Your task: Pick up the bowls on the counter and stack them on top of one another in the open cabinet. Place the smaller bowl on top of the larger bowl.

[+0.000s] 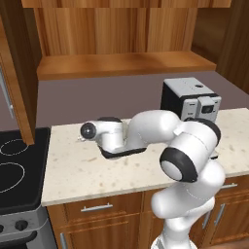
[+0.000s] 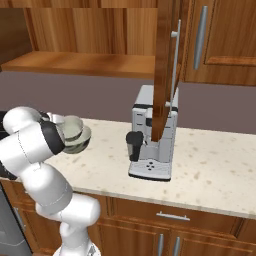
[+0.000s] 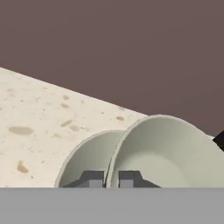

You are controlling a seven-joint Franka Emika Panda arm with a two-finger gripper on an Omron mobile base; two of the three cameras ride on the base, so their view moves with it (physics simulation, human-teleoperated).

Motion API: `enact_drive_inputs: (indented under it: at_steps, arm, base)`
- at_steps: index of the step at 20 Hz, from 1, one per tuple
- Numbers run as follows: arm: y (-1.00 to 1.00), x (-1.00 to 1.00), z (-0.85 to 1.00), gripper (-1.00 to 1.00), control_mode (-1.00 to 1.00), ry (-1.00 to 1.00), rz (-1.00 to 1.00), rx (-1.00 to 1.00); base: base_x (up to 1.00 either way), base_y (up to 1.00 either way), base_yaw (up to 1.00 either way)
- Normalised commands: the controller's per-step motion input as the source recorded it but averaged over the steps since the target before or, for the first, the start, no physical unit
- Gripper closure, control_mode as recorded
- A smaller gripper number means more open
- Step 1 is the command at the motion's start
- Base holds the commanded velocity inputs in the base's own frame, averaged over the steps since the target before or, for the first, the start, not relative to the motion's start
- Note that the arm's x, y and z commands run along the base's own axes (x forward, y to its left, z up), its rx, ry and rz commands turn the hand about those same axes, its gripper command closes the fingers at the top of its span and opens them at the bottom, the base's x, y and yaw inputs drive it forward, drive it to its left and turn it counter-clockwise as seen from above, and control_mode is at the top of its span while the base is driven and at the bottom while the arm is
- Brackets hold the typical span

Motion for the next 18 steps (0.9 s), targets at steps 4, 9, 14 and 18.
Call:
enact_drive_inputs:
  at_steps: [4,9,14,18]
  arm:
    - [0.0,0.0,0.0,-1.0,-1.0,0.0,0.0,0.0]
    - [0.02,-0.01,0.43,-1.0,-1.0,-0.01,-0.03,0.0]
    - [0.01,-0.33,0.65,-1.0,-1.0,0.06,-0.17,0.04]
    - [-0.06,-0.45,0.65,-1.0,-1.0,0.12,-0.23,0.08]
  base:
    - [0.0,0.0,0.0]
    - [0.0,0.0,0.0]
    - [0.0,0.0,0.0]
    - [0.0,0.0,0.0]
